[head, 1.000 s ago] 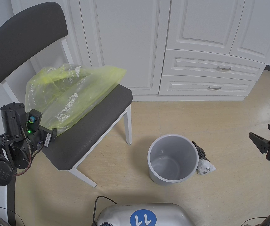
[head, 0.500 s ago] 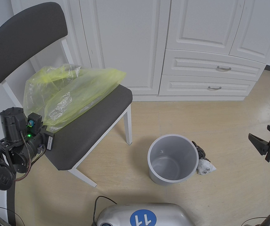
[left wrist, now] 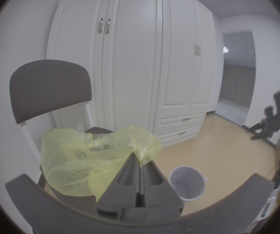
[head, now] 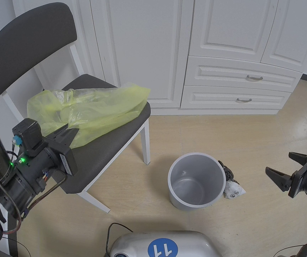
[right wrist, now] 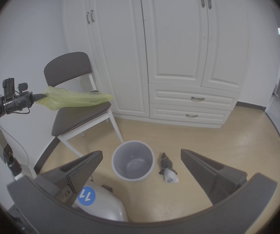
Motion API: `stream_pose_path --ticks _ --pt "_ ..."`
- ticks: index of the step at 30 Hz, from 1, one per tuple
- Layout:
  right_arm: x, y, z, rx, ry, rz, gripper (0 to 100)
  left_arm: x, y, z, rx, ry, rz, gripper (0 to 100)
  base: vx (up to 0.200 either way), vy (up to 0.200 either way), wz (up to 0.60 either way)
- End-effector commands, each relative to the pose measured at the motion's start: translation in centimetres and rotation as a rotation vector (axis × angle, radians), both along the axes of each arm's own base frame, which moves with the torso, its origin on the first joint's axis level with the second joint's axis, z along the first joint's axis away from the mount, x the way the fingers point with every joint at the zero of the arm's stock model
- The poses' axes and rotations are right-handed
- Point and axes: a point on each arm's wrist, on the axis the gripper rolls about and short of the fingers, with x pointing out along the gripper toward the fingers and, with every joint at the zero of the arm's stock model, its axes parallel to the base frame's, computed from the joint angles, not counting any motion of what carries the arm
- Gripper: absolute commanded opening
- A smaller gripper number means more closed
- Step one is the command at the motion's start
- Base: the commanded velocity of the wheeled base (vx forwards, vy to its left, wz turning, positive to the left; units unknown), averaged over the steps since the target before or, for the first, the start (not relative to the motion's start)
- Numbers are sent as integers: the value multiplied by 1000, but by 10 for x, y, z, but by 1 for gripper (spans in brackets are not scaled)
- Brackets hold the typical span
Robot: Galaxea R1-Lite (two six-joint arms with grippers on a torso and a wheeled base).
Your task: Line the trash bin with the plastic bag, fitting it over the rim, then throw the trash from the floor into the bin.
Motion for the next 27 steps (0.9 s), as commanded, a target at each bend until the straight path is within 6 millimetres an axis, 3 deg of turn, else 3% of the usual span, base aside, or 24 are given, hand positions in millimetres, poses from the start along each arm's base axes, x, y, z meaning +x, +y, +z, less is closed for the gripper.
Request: stream_pose_path --ticks 1,5,8,15,16,19,27 --pt "7 24 -9 32 58 72 100 -36 1 11 -107 -42 -133 0 0 0 0" --pt "15 31 -3 48 37 100 100 -48 8 11 -155 -42 -189 0 0 0 0" --pt "35 50 -1 54 54 132 100 -63 18 19 -216 -73 -310 0 0 0 0" --pt "59 79 -20 93 68 183 100 -72 23 18 -203 -72 -425 0 0 0 0" --pt "64 85 -30 97 72 187 100 -70 22 17 -191 -51 -431 0 0 0 0" --pt "61 88 -38 103 65 212 100 -70 21 15 -187 -41 -433 0 0 0 0" --pt "24 103 -62 16 146 382 100 -64 15 15 -224 5 -434 0 0 0 0"
